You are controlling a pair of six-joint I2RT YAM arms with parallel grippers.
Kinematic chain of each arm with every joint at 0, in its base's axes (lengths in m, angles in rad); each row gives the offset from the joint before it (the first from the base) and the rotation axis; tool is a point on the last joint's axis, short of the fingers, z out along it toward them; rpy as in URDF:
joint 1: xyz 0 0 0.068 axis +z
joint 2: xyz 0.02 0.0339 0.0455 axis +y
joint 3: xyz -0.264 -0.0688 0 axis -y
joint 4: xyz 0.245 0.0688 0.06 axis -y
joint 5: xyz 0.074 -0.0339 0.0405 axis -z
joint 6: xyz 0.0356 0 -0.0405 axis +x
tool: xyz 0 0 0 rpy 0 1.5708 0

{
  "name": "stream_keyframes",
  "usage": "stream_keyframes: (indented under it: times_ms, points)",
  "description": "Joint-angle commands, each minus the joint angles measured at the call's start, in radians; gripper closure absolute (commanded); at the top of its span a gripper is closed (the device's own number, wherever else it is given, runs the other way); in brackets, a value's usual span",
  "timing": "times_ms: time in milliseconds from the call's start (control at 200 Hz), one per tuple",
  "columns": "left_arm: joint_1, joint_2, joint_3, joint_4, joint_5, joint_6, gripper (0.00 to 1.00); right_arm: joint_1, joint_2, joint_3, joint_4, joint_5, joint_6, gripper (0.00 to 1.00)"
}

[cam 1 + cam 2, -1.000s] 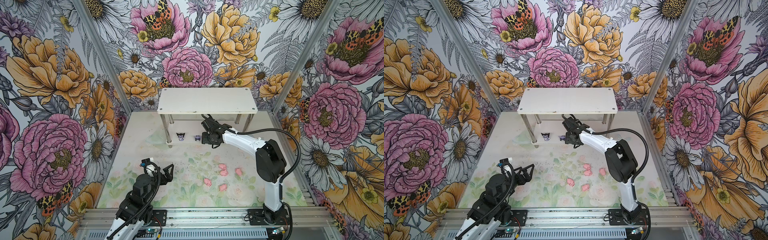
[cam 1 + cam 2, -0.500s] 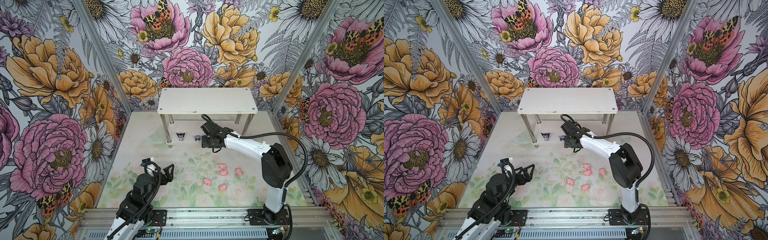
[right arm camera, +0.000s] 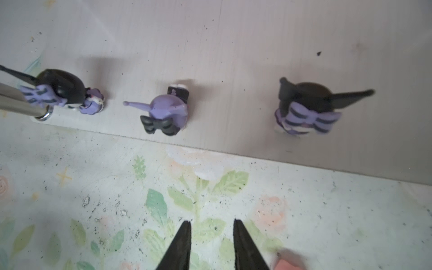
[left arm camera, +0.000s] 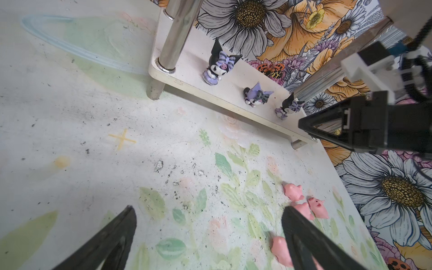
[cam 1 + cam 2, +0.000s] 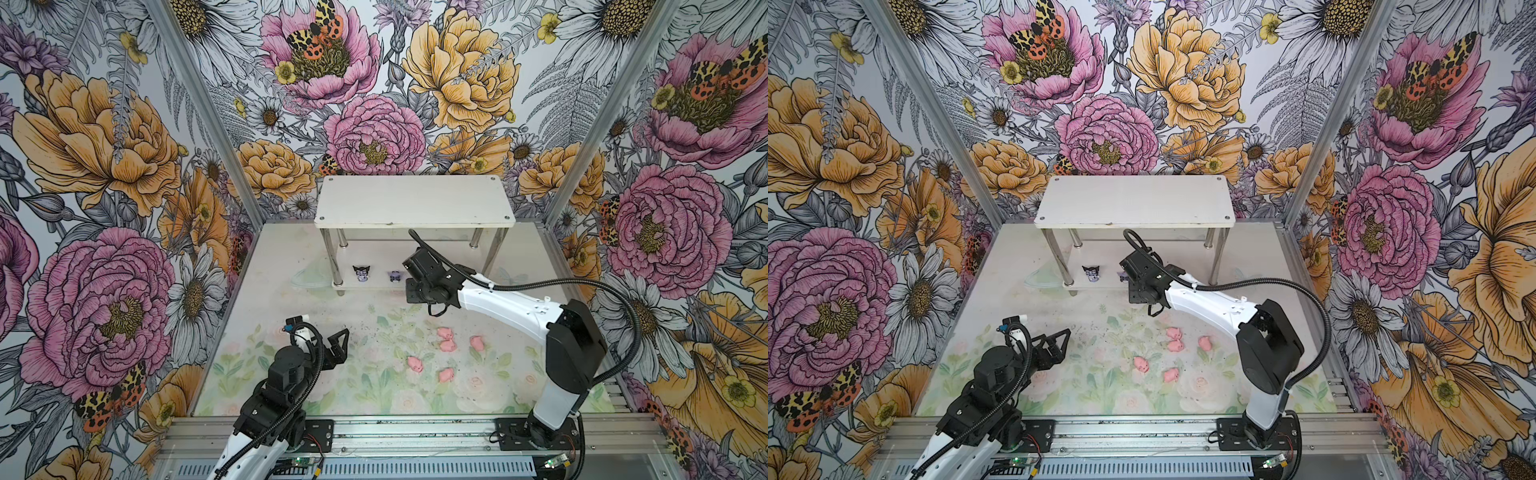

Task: Place and organize the plastic toys onto the shelf
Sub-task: 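Open the right gripper and withdraw it from under the shelf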

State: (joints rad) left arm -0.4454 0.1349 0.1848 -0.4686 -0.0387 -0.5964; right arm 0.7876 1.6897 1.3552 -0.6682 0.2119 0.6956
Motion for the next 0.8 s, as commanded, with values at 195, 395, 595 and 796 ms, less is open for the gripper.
stream_keyframes:
  times_ms: [195,395,595,796]
  points:
    - [-0.072,0.119,0.013,0.09,0.048,0.041,0.21,0.04,-0.59,-0.493,-0.002,0.184,0.108,0.56]
    - [-0.294,0.216,0.048,0.09,-0.145,0.039,0.2,0.035,-0.753,-0.71,-0.059,0.116,0.188,0.54]
    - [-0.516,0.375,0.094,0.122,-0.299,0.008,0.16,0.043,-0.714,-0.744,-0.054,0.071,0.194,0.56]
    - [-0.646,0.587,0.091,0.292,-0.351,-0.037,0.22,0.056,-0.656,-0.732,0.018,0.036,0.157,0.71]
